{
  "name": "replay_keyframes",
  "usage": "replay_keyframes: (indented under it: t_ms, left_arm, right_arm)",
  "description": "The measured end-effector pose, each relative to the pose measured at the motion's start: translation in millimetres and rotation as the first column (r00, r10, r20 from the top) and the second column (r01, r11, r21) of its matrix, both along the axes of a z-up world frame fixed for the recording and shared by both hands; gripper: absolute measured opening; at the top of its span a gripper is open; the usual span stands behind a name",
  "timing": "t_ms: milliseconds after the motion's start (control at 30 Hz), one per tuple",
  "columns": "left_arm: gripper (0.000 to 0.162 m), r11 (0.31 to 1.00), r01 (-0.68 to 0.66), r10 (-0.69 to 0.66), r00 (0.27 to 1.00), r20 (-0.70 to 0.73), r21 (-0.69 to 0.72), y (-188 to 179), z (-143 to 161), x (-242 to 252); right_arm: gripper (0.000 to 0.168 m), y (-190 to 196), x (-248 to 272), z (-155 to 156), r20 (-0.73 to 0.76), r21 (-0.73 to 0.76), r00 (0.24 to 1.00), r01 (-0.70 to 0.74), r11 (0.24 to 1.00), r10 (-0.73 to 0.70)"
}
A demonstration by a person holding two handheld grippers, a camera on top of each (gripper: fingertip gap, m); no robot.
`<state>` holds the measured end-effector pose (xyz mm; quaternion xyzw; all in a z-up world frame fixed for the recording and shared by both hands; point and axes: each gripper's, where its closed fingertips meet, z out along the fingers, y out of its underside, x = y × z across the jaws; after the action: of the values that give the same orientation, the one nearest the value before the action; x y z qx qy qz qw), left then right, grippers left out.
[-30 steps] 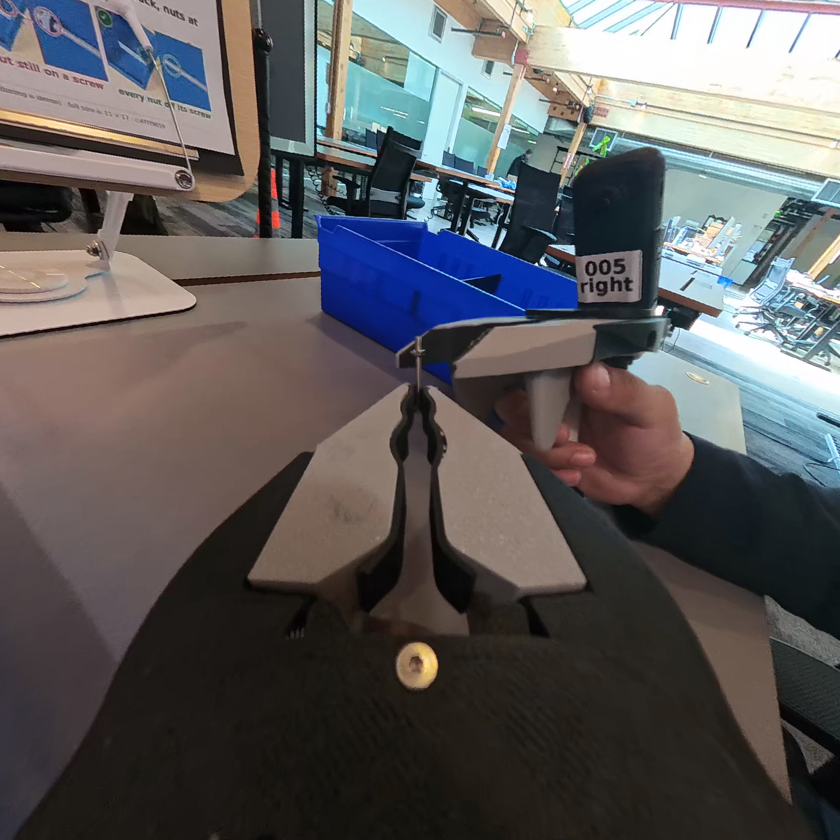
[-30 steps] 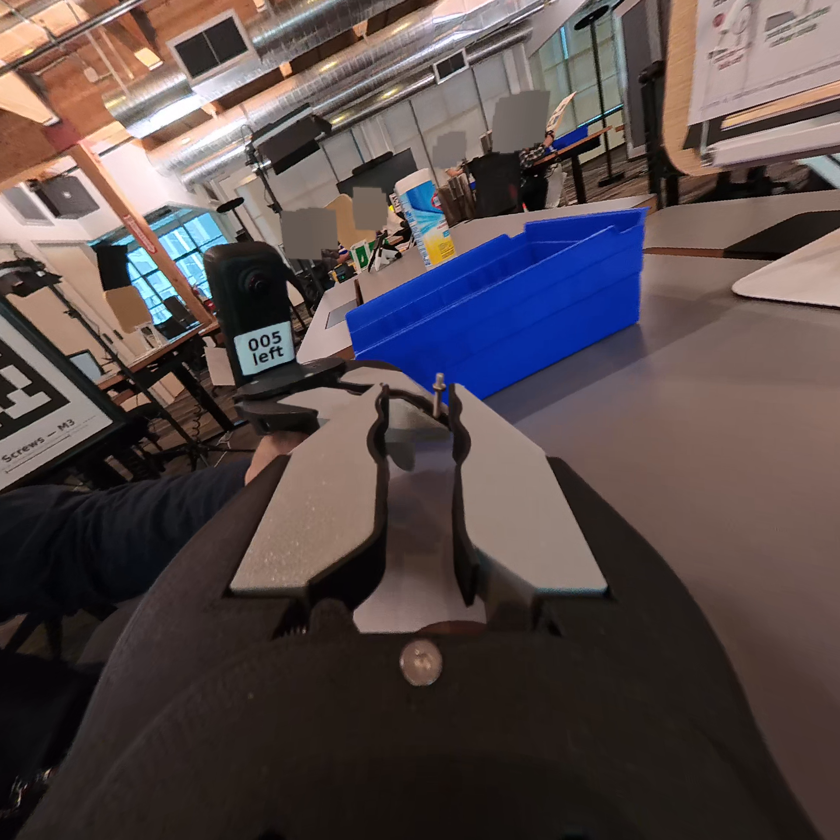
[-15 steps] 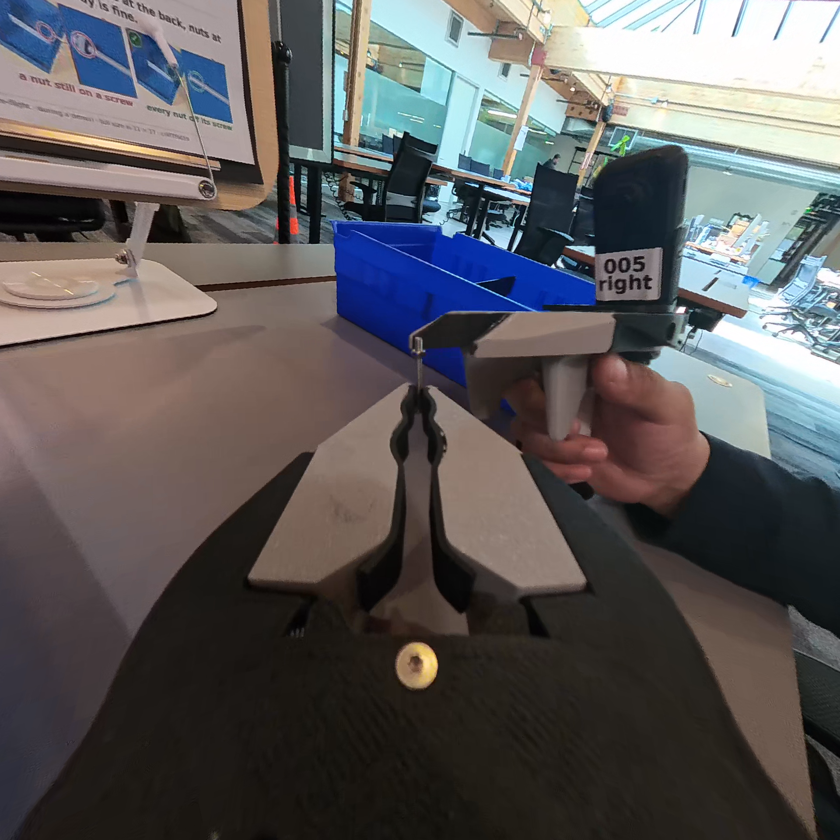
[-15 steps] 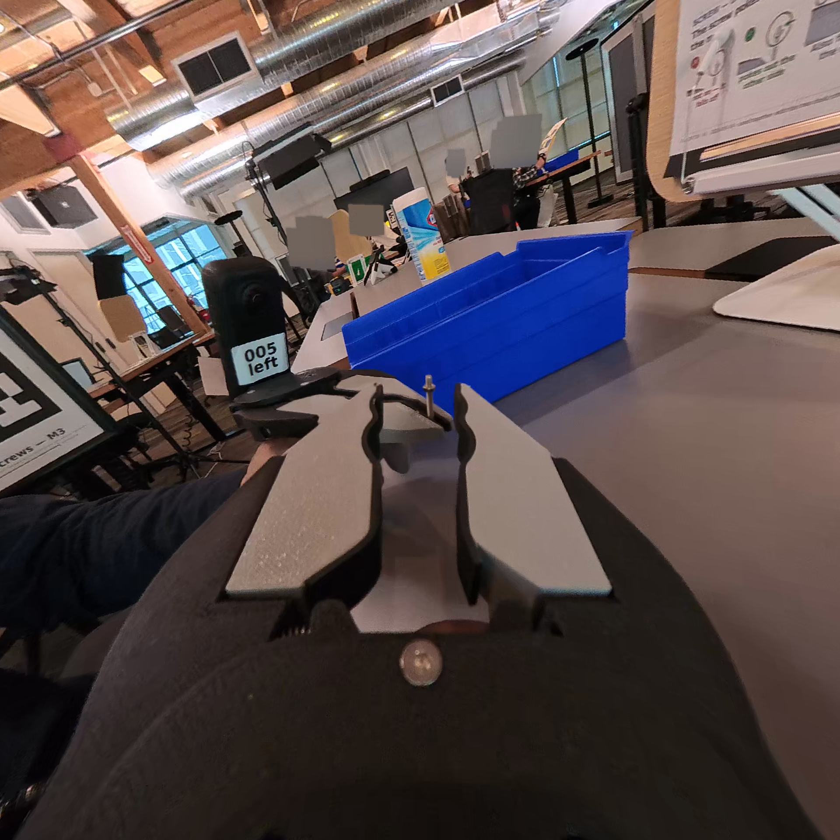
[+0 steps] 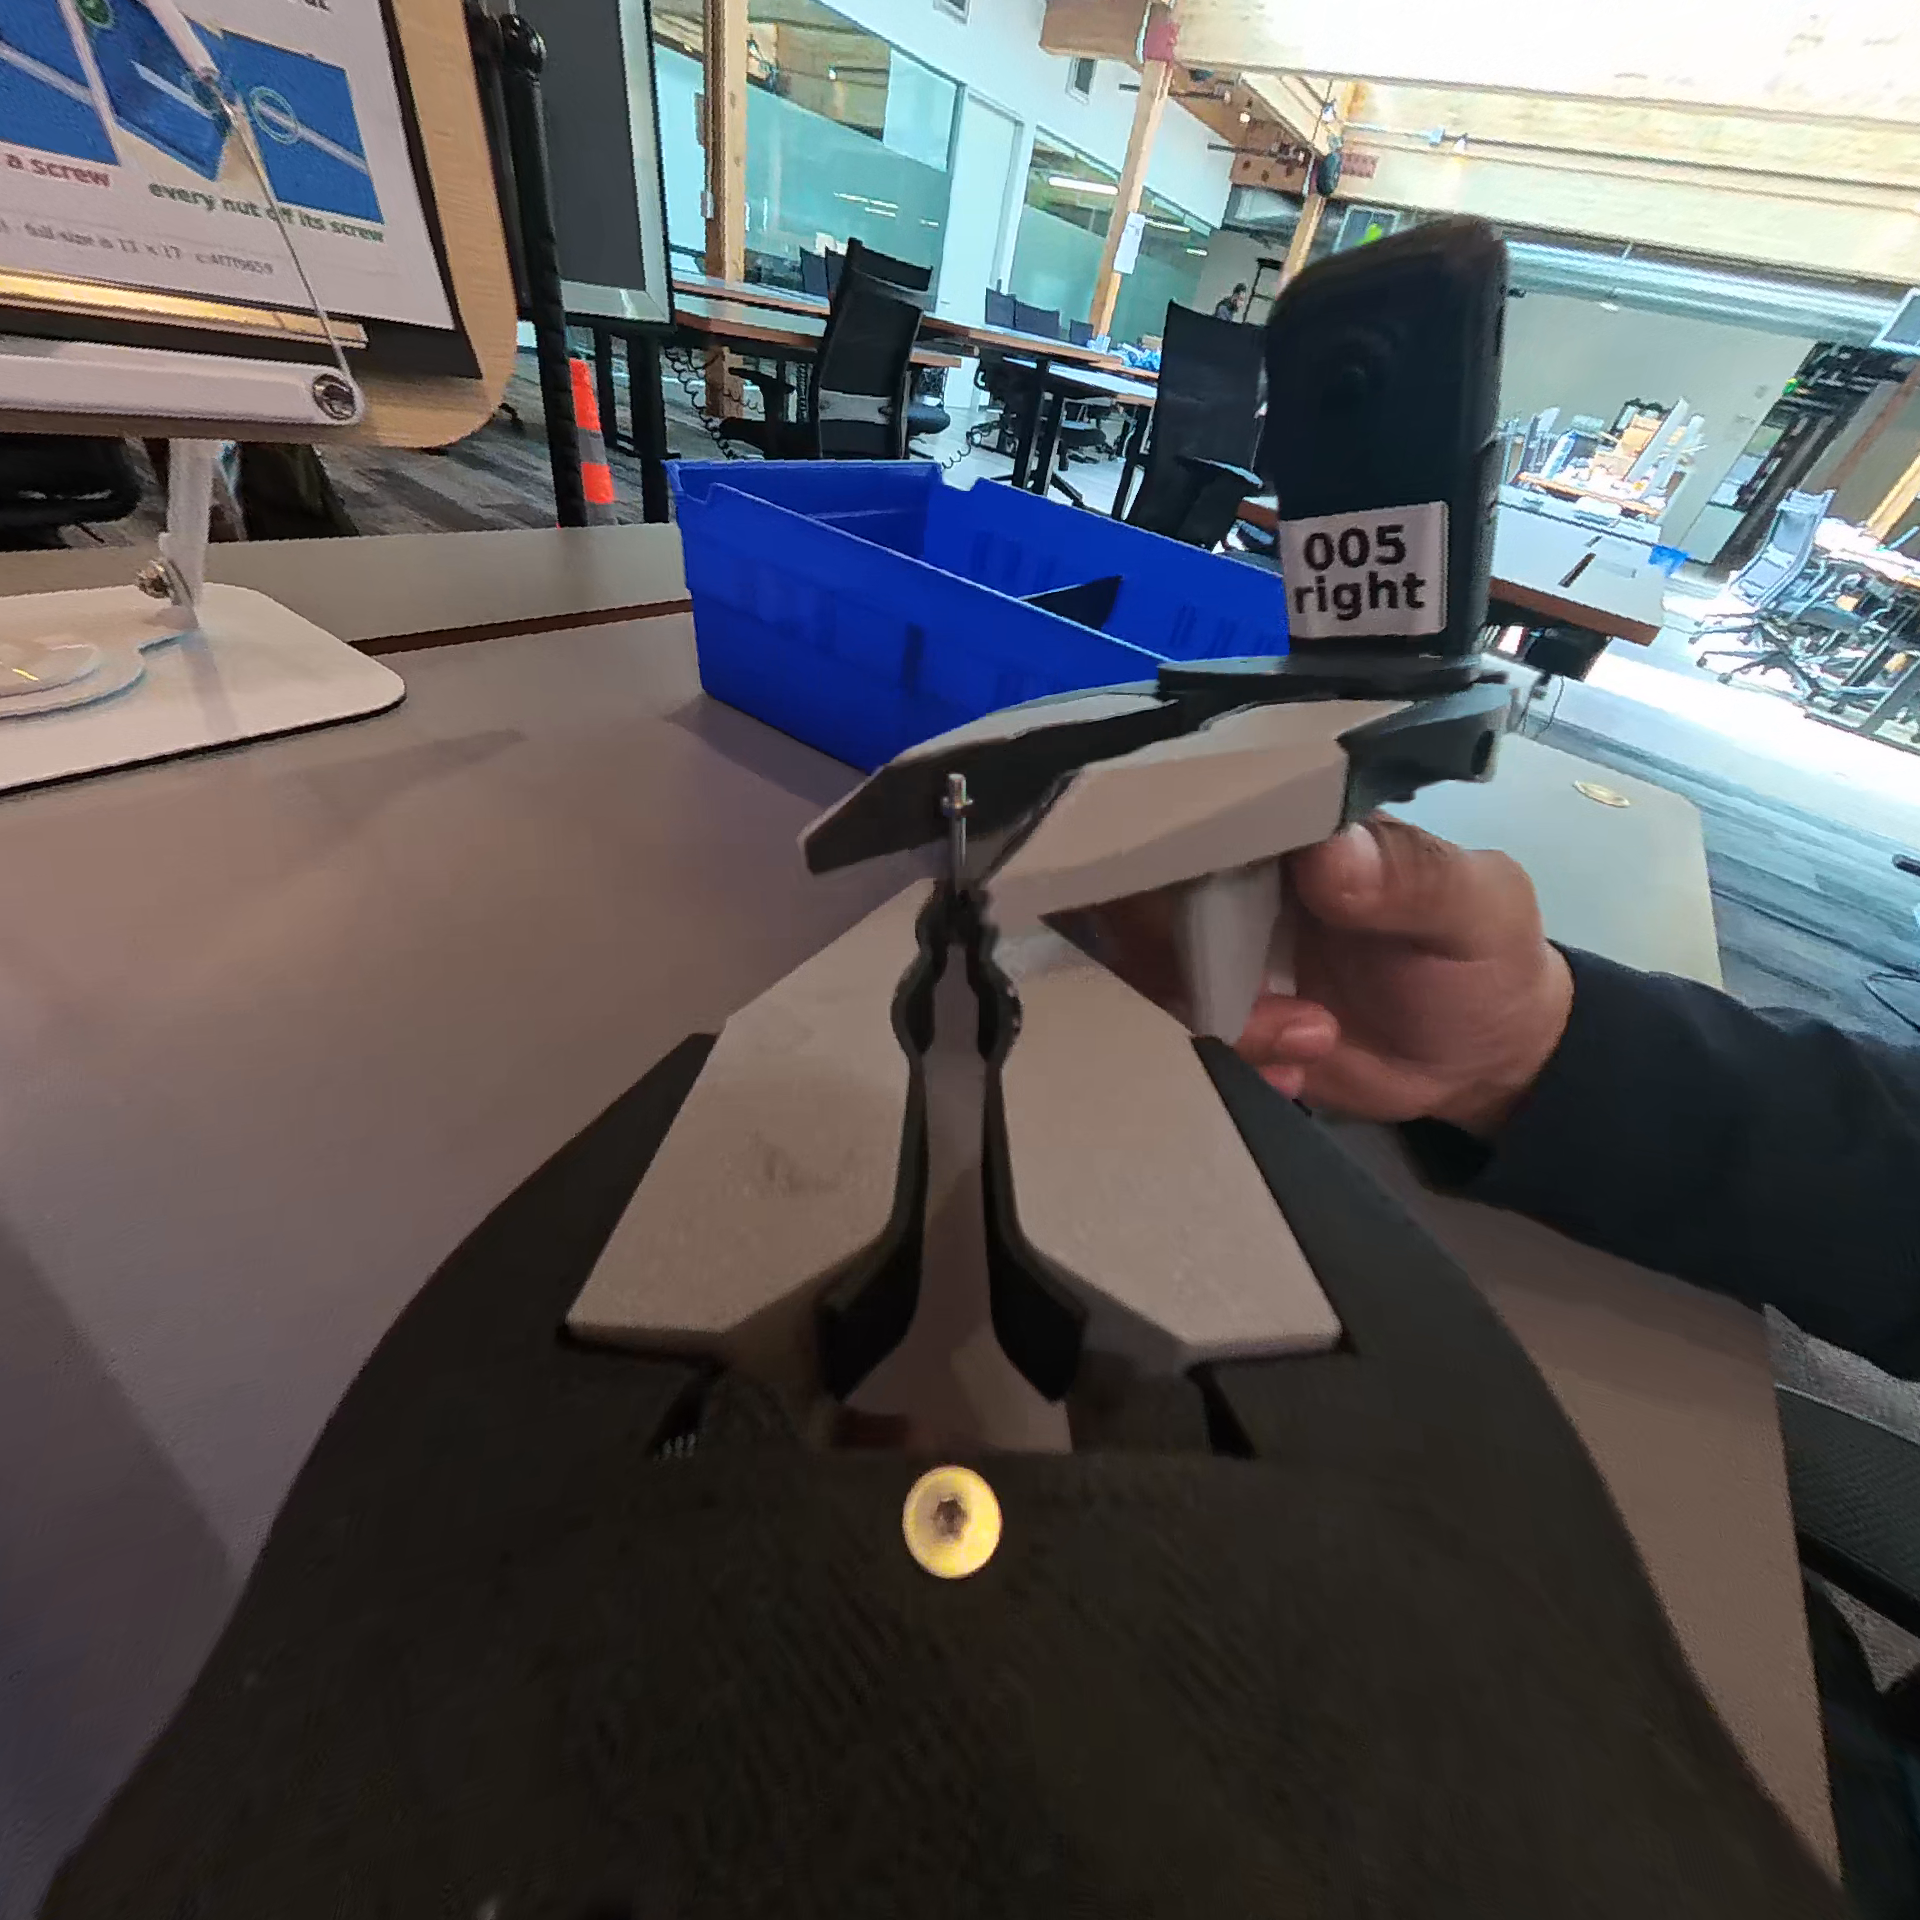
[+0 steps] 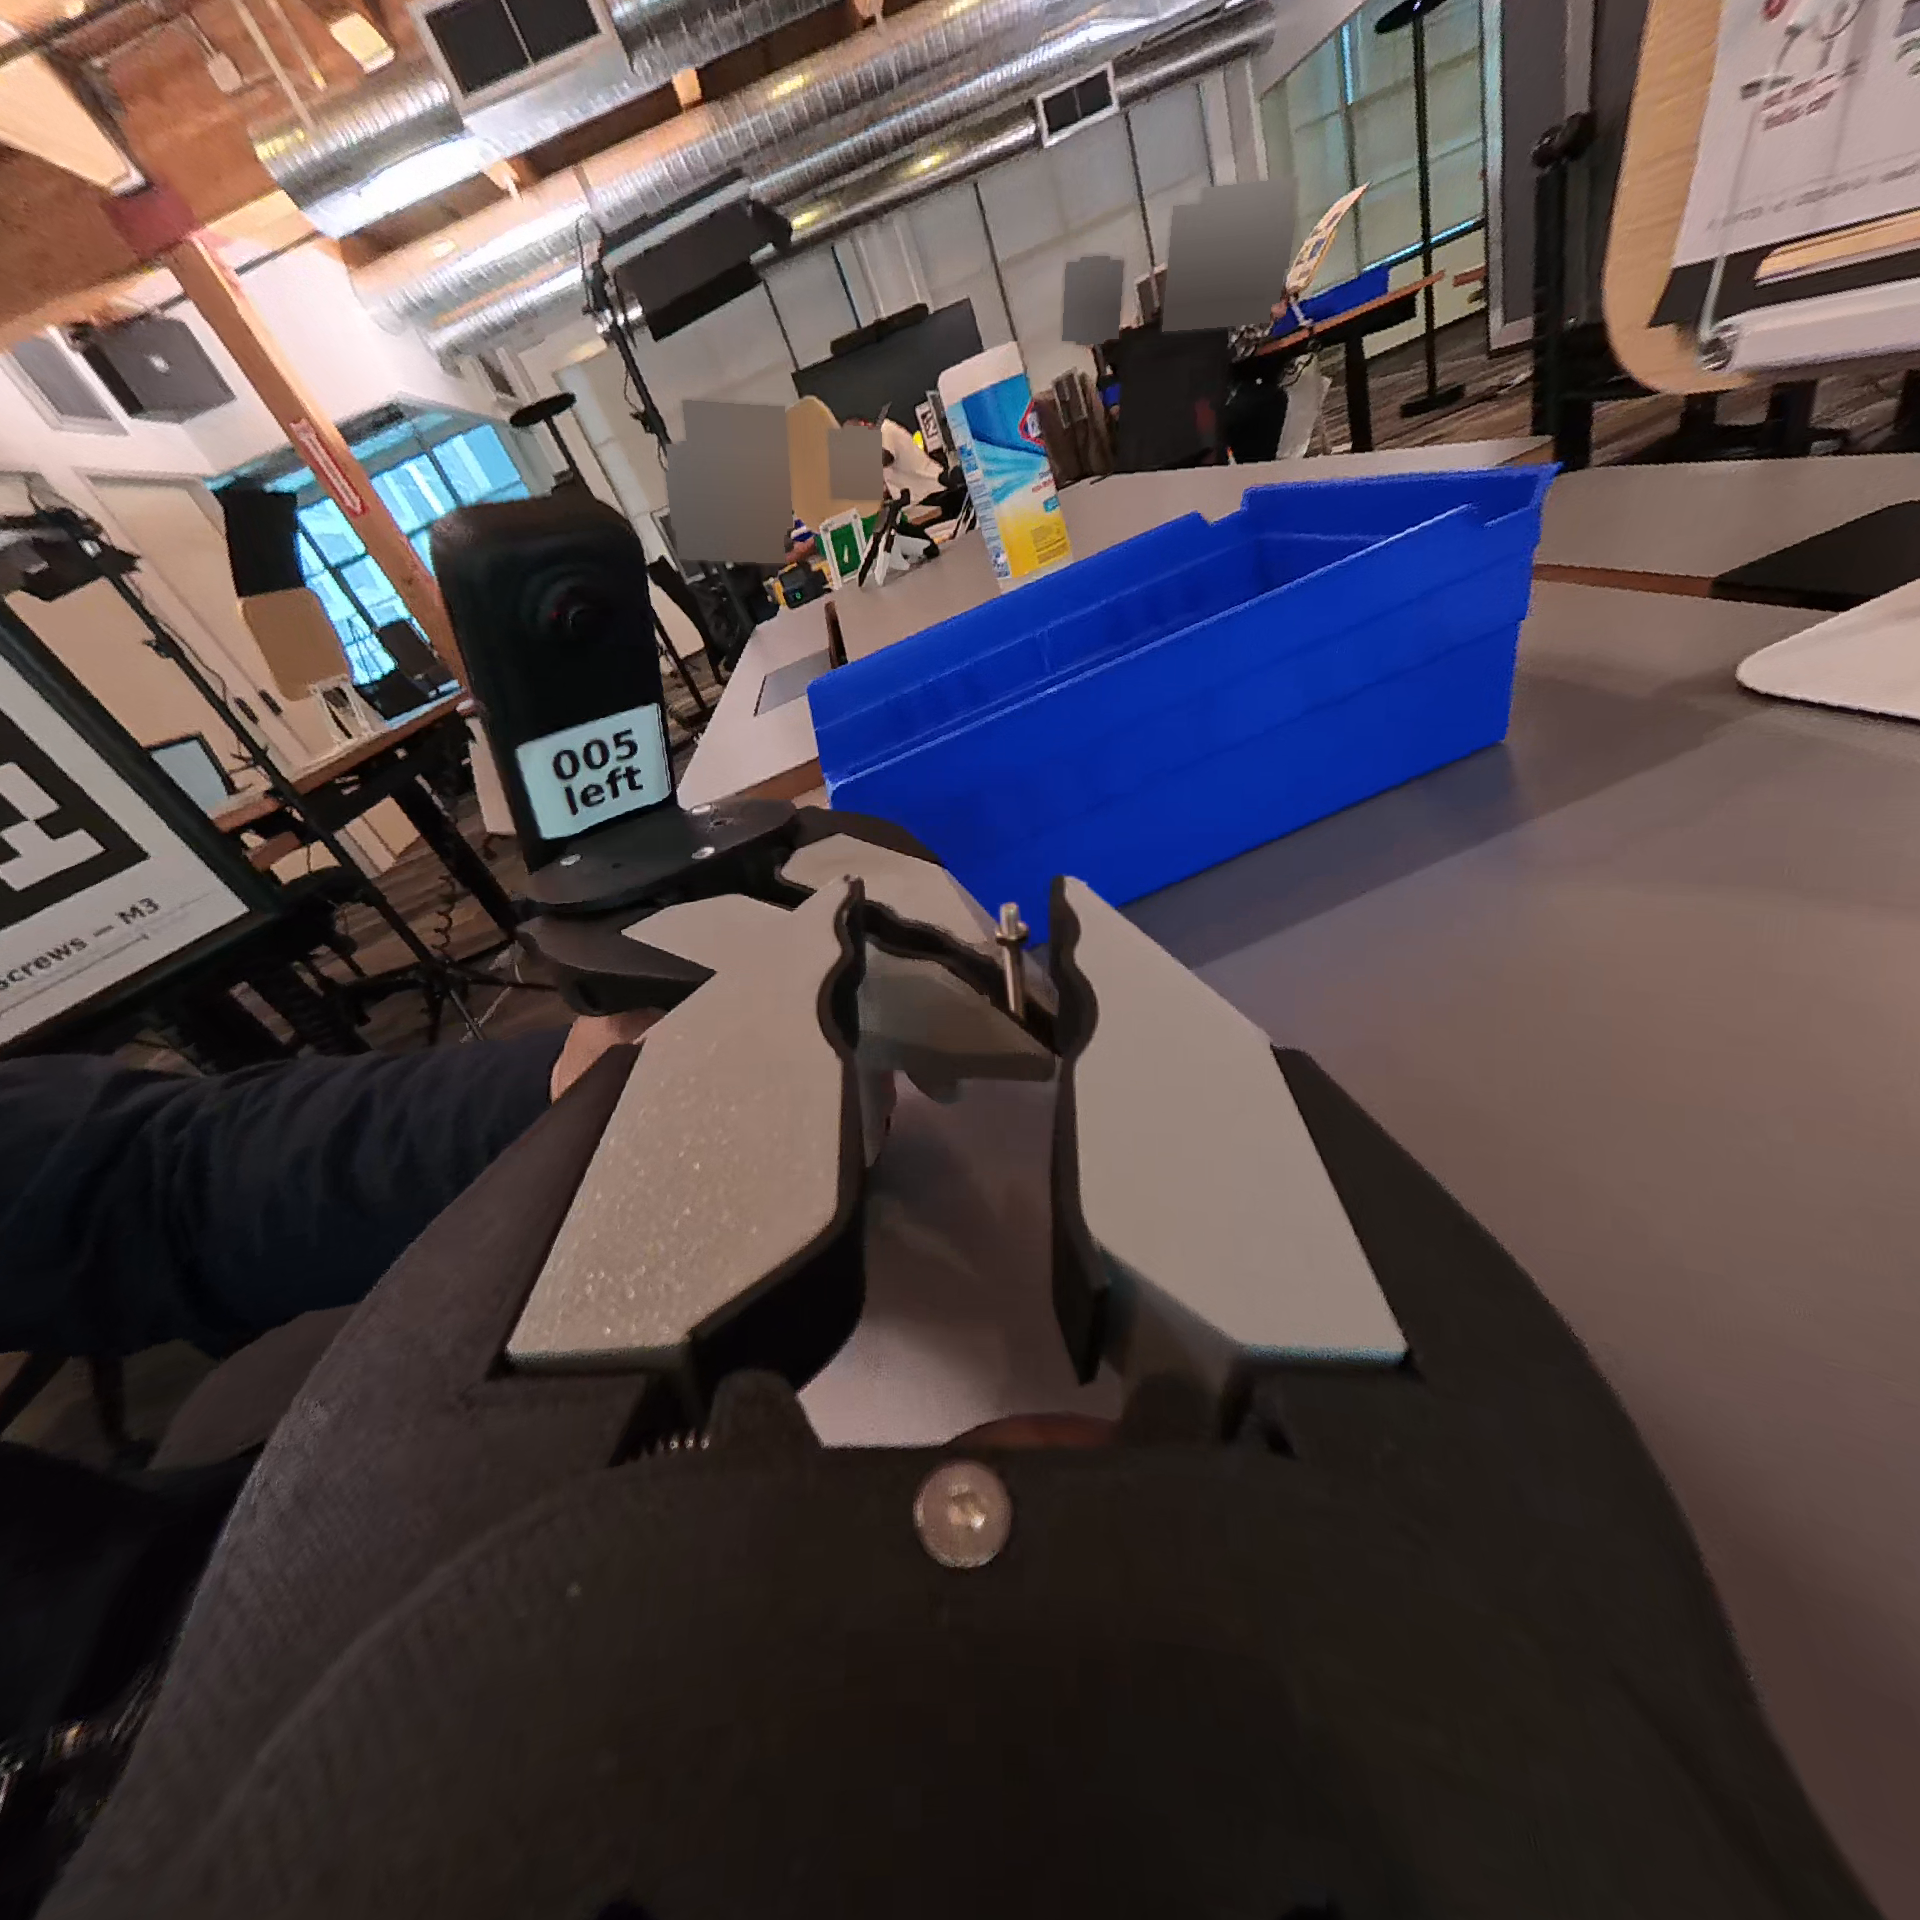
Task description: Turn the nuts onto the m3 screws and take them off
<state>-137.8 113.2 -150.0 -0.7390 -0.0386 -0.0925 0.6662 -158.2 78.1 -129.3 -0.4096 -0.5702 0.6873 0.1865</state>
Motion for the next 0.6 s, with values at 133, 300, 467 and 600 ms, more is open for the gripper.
replay_keyframes:
  t_ms: [133, 300, 467, 600]
  left_arm:
    - [0.000, 0.998, -0.054, 0.054, 0.998, 0.012, 0.011, -3.3, 2.2, -12.4]
    - [0.000, 0.996, -0.091, 0.091, 0.995, 0.038, -0.001, -5.0, -0.4, -21.7]
    - [0.000, 0.997, -0.082, 0.082, 0.995, 0.051, 0.001, -4.9, 0.2, -20.8]
    - [0.000, 0.997, -0.073, 0.072, 0.995, 0.069, 0.008, -4.8, 1.6, -19.7]
  right_arm:
    - [0.031, 15.7, 2.4, 5.9, -0.010, -0.037, 0.999, 0.040, 0.999, -0.040]
    - [0.025, 12.2, 3.1, 2.0, -0.003, -0.008, 1.000, 0.031, 0.999, -0.031]
    - [0.027, 1.4, 1.8, 0.9, -0.019, 0.027, 1.000, 0.024, 0.999, -0.023]
    - [0.025, 7.3, -0.2, 2.9, -0.036, 0.055, 0.997, 0.070, 0.996, -0.068]
